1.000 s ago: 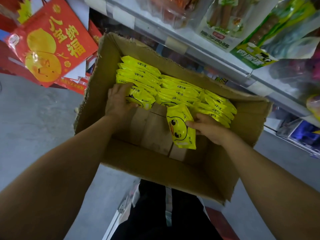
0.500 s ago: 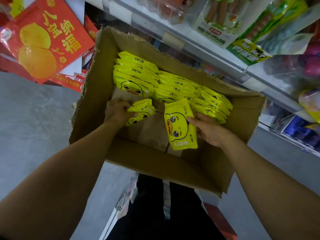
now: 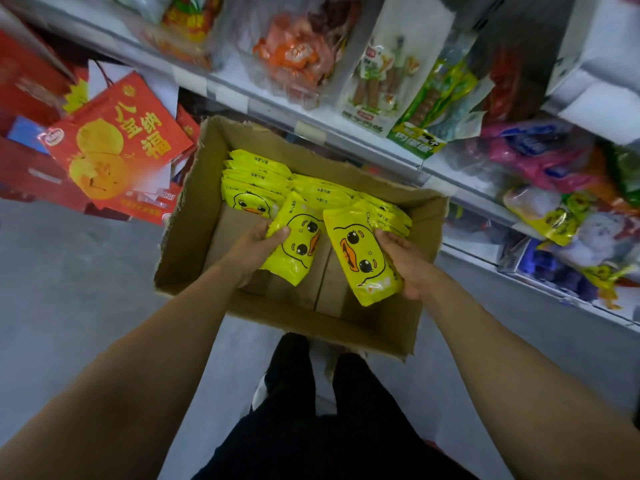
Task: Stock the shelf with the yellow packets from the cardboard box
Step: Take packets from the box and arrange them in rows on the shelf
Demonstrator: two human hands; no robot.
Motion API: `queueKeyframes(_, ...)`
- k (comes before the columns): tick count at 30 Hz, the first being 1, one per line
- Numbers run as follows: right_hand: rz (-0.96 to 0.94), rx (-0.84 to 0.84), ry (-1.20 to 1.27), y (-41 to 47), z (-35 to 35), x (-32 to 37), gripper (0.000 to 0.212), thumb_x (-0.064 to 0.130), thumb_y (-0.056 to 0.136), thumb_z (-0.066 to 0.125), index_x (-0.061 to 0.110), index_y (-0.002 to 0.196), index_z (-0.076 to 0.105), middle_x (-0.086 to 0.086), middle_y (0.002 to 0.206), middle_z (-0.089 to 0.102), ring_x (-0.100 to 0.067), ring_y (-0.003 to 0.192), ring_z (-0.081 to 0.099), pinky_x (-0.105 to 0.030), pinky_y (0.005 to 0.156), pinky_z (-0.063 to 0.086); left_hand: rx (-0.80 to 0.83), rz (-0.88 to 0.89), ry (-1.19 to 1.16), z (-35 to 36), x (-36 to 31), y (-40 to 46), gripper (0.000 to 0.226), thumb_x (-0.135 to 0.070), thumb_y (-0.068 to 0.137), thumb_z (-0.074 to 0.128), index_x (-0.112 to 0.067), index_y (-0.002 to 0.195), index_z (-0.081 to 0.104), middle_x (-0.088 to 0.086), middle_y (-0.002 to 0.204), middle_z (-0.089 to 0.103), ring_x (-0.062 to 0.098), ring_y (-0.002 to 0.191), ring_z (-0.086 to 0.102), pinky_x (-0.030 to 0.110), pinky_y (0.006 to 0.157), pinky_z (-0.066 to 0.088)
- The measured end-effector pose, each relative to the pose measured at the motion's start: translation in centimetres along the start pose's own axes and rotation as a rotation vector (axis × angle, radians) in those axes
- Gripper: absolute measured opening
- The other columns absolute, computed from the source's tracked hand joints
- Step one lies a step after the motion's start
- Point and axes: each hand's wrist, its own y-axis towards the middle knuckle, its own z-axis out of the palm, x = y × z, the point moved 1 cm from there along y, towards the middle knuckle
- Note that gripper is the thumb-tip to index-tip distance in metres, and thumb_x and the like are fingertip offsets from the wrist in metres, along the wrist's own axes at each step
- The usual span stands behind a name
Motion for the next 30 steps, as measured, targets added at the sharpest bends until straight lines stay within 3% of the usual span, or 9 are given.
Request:
queueKeyframes(3, -0.072, 0.041, 0.024, -2.5, -1.7, 0.9, 0.072, 0.049, 0.062, 0.082, 0.014, 0.123, 0.065, -0.012, 0.112, 0.073, -0.026, 0.096, 0.072, -0.041, 0.07, 0.061, -0.024, 0.037, 0.034, 1.9, -2.0, -1.8, 0.053, -0.047, 0.088, 0.062, -0.019, 0.132, 0.054, 0.003, 0.133, 0.06, 0.015, 0.104, 0.066, 0.022, 0.067, 0.057)
queueKeyframes(4, -0.098, 0.064, 0.039, -3.4, -2.4, 1.3, 0.072, 0.045, 0.062, 0.084, 0.011, 0.122, 0.065, -0.012, 0.107, 0.074, -0.025, 0.093, 0.073, -0.039, 0.068, 0.061, -0.016, 0.042, 0.044, 2.8, -3.0, -2.6, 0.062, -0.055, 0.078, 0.067, -0.022, 0.129, 0.056, 0.003, 0.132, 0.06, 0.016, 0.105, 0.066, 0.028, 0.074, 0.059)
queueKeyframes(7, -0.168, 0.137, 0.073, -6.2, -5.0, 2.3, 0.039, 0.022, 0.078, 0.069, 0.009, 0.114, 0.062, -0.007, 0.089, 0.077, -0.019, 0.074, 0.074, -0.034, 0.057, 0.059, -0.036, 0.047, 0.155, 5.4, -4.8, -3.8, 0.088, -0.066, 0.059, 0.08, -0.026, 0.133, 0.052, -0.003, 0.129, 0.061, 0.017, 0.112, 0.061, 0.042, 0.095, 0.052)
queueKeyframes(12, -0.291, 0.178, 0.06, -11.2, -11.8, 2.7, 0.039, 0.01, 0.083, 0.065, 0.01, 0.122, 0.059, -0.011, 0.1, 0.075, -0.024, 0.083, 0.074, -0.037, 0.061, 0.06, 0.057, 0.159, 0.08, 13.7, -8.2, -7.1, 0.036, -0.012, 0.076, 0.08, -0.024, 0.104, 0.063, 0.002, 0.102, 0.073, 0.017, 0.088, 0.071, 0.033, 0.075, 0.058)
queueKeyframes(15, -0.374, 0.173, 0.094, -14.6, -17.4, 2.6, 0.041, 0.012, 0.077, 0.068, 0.009, 0.118, 0.063, -0.012, 0.102, 0.075, -0.025, 0.086, 0.074, -0.04, 0.065, 0.06, 0.091, 0.236, 0.116, 19.5, -9.8, -9.8, 0.034, -0.009, 0.076, 0.079, -0.021, 0.105, 0.065, 0.006, 0.101, 0.074, 0.025, 0.091, 0.071, 0.039, 0.08, 0.058)
queueKeyframes(19, -0.515, 0.131, 0.191, -19.8, -26.3, 2.1, 0.043, 0.016, 0.073, 0.072, 0.015, 0.115, 0.067, -0.011, 0.103, 0.075, -0.025, 0.086, 0.074, -0.043, 0.065, 0.06, 0.192, 0.325, 0.174, 28.4, -11.8, -13.4, 0.033, -0.004, 0.081, 0.073, -0.021, 0.108, 0.065, 0.003, 0.098, 0.075, 0.022, 0.085, 0.072, 0.038, 0.072, 0.06)
queueKeyframes(24, -0.687, 0.018, 0.252, -26.7, -37.6, 1.2, 0.069, 0.024, 0.059, 0.086, 0.014, 0.123, 0.063, -0.014, 0.11, 0.073, -0.028, 0.09, 0.073, -0.046, 0.067, 0.059, 0.308, 0.483, 0.29, 40.2, -15.3, -17.4, 0.045, -0.001, 0.078, 0.075, -0.022, 0.117, 0.063, 0.005, 0.106, 0.074, 0.024, 0.091, 0.072, 0.037, 0.074, 0.059)
queueKeyframes(28, -0.829, -0.109, 0.305, -32.6, -45.9, 0.9, 0.051, 0.017, 0.066, 0.079, 0.012, 0.114, 0.065, -0.013, 0.102, 0.075, -0.025, 0.083, 0.074, -0.04, 0.064, 0.059, 0.423, 0.582, 0.356, 50.0, -18.1, -20.6, 0.042, 0.004, 0.078, 0.072, -0.022, 0.11, 0.063, -0.002, 0.096, 0.076, 0.016, 0.081, 0.072, 0.029, 0.063, 0.057)
queueKeyframes(30, -0.889, -0.177, 0.349, -35.2, -49.8, 0.9, 0.053, 0.018, 0.062, 0.08, 0.01, 0.113, 0.065, -0.012, 0.097, 0.076, -0.024, 0.08, 0.074, -0.039, 0.063, 0.059, 0.474, 0.604, 0.393, 54.4, -19.4, -21.9, 0.038, 0.004, 0.078, 0.071, -0.022, 0.106, 0.065, -0.001, 0.094, 0.076, 0.017, 0.079, 0.072, 0.029, 0.063, 0.058)
